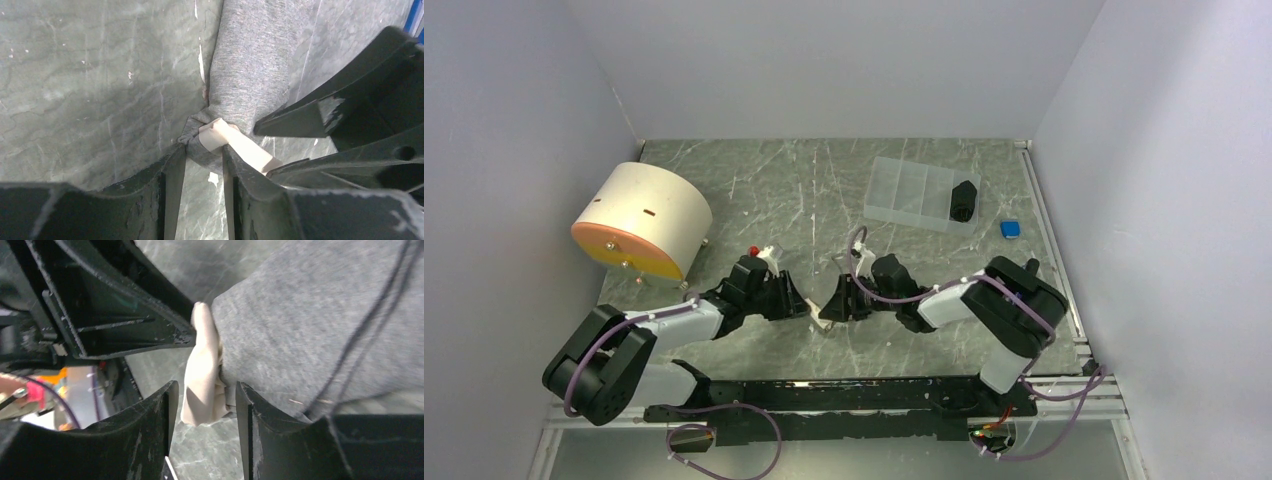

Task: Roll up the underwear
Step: Roll the underwear to the center of the board.

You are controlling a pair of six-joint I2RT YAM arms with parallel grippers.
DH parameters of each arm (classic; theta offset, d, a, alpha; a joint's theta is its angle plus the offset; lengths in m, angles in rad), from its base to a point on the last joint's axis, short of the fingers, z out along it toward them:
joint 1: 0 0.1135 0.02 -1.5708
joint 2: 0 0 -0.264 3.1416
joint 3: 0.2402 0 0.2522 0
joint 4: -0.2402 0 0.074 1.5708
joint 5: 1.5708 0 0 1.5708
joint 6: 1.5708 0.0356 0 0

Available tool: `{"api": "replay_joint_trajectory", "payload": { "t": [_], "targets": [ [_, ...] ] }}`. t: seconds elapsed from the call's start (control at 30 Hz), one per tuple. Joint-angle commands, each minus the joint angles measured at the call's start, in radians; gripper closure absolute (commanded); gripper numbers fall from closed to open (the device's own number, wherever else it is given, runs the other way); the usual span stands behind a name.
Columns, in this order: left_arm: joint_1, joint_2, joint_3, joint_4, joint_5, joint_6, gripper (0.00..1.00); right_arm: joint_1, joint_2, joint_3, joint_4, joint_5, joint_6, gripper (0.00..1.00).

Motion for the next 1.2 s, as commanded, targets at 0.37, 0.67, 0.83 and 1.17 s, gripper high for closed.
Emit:
{"api": "replay_joint_trajectory", "payload": {
  "t": [0.37,0.67,0.83,1.17],
  "targets": [
    [-0.043,0.012,0.055,-0.139,-0.096,0.020,0.62,0.195,-0.217,0.254,-0.606,0.441,-0.481,0.49],
    [-0.045,0.005,0.053,-0.141,-0.092,0.013,0.63,0.279,-0.091,0.321,-0.661,0.542,-0.500,0.61],
    [-0.045,-0.004,0.049,-0.135,-0.090,0.006,0.63,0.278,-0.083,0.301,-0.663,0.550,-0.503,0.68],
    [-0.045,-0.095,0.040,-0.159,-0.120,-0.027,0.36,0.141,-0.043,0.225,-0.522,0.239,-0.461,0.86]
  ]
}}
